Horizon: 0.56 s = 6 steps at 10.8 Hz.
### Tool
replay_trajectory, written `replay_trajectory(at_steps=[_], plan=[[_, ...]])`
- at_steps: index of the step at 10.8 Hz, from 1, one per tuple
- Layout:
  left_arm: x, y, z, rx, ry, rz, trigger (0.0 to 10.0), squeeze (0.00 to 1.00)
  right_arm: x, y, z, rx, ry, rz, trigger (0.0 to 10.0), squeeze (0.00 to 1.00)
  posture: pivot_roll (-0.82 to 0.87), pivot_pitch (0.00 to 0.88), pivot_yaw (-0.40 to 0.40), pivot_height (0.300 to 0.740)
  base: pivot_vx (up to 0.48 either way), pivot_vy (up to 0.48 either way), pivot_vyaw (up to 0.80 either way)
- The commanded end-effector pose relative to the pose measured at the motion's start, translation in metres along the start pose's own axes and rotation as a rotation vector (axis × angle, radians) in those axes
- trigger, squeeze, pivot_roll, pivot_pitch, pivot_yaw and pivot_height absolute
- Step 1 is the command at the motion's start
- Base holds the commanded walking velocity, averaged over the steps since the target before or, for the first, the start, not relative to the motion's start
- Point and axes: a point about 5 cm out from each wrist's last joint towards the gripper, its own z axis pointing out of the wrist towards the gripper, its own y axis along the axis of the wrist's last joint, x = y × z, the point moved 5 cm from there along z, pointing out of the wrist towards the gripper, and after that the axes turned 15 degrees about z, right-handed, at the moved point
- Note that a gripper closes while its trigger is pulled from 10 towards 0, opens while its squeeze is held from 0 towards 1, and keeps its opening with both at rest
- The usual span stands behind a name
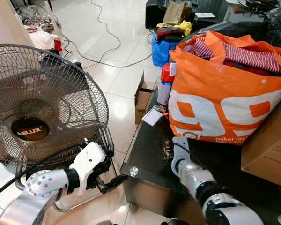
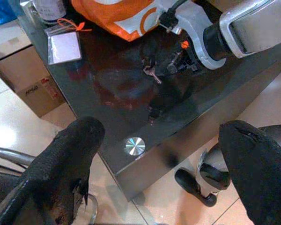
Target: Hang keys on a hook
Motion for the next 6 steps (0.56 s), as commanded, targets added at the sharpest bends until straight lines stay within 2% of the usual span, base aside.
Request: replay_trajectory(at_steps=[1, 3, 4, 5, 6], plan=[[-0.001, 0.000, 0.001, 0.001, -0.007, 0.004, 10.0, 0.00, -0.003, -0.010, -0.001, 0.045, 0.007, -0.030, 0.0, 0.00, -0.01, 0.043, 0.016, 0.740, 0.000, 0.000, 0.00], [-0.003, 0.000, 0.001, 0.001, -0.015, 0.004, 10.0, 0.00, 0.001, -0.009, -0.002, 0.035, 0.045, -0.041, 0.0, 0.00, -0.02, 0.047, 0.019, 0.740, 0.000, 0.000, 0.00], [-0.003, 0.000, 0.001, 0.001, -0.017, 0.004, 10.0, 0.00, 0.009, 0.003, -0.002, -0.025, 0.075, 0.016, 10.0, 0.00, -0.01, 0.053, 0.018, 0.740, 0.000, 0.000, 0.00], [-0.003, 0.000, 0.000, 0.004, -0.018, 0.004, 10.0, 0.00, 0.010, 0.012, -0.003, -0.072, 0.055, 0.082, 10.0, 1.00, -0.01, 0.059, 0.018, 0.740, 0.000, 0.000, 0.00], [-0.004, -0.001, 0.000, 0.006, -0.019, 0.004, 10.0, 0.00, 0.009, 0.017, -0.003, -0.106, 0.040, 0.126, 10.0, 1.00, -0.01, 0.059, 0.018, 0.740, 0.000, 0.000, 0.00]])
